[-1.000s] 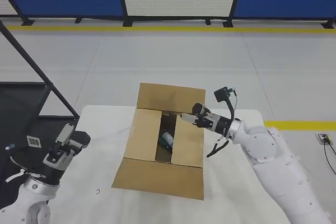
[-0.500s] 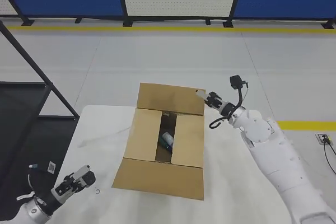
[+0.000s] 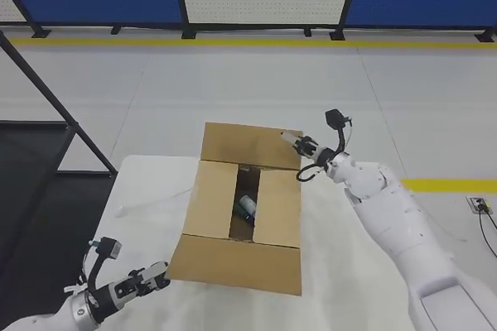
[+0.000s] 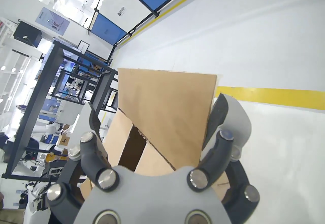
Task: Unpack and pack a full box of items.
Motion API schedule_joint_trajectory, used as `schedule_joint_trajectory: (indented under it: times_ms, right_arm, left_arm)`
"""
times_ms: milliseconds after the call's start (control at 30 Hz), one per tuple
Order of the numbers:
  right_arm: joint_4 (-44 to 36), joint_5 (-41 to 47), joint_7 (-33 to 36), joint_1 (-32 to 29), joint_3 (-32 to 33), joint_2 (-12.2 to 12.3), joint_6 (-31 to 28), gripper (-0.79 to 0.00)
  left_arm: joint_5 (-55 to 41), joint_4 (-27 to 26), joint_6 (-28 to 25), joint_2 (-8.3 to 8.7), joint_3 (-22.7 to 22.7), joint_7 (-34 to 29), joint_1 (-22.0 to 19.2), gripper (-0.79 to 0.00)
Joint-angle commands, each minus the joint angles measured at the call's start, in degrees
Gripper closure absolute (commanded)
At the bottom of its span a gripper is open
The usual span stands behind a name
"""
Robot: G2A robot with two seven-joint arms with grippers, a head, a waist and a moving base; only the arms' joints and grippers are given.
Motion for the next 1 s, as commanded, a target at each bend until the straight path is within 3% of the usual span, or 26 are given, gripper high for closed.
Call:
schedule_joint_trajectory:
  times_ms: [0, 300, 533, 767, 967]
  right_arm:
    - [1.5, 2.1, 1.6, 0.3, 0.7, -0.2, -3.7, -0.785]
    - [2.4, 6.2, 4.3, 0.7, 3.5, 0.3, -14.9, -0.785]
    - [-1.8, 9.3, 14.5, -0.2, 5.0, 1.4, -20.5, -0.785]
    - [-8.4, 16.0, 29.3, -1.7, 5.9, 2.4, -19.1, -0.785]
    - [-13.0, 20.6, 37.7, -2.8, 6.7, 3.2, -8.5, -0.785]
  left_arm:
    - [-0.5, -0.1, 0.4, 0.05, 1.1, 1.1, -0.7, -0.785]
    - [-7.1, -1.3, 2.8, 0.03, 2.8, 8.4, -2.6, -0.785]
    - [-11.4, -2.6, 4.7, -0.16, 4.3, 15.6, -3.9, -0.785]
    - [-11.5, -4.9, 5.9, -0.88, 8.3, 30.6, -7.2, -0.785]
    - [-4.5, -4.6, 7.4, -1.72, 14.1, 46.2, -11.4, -0.785]
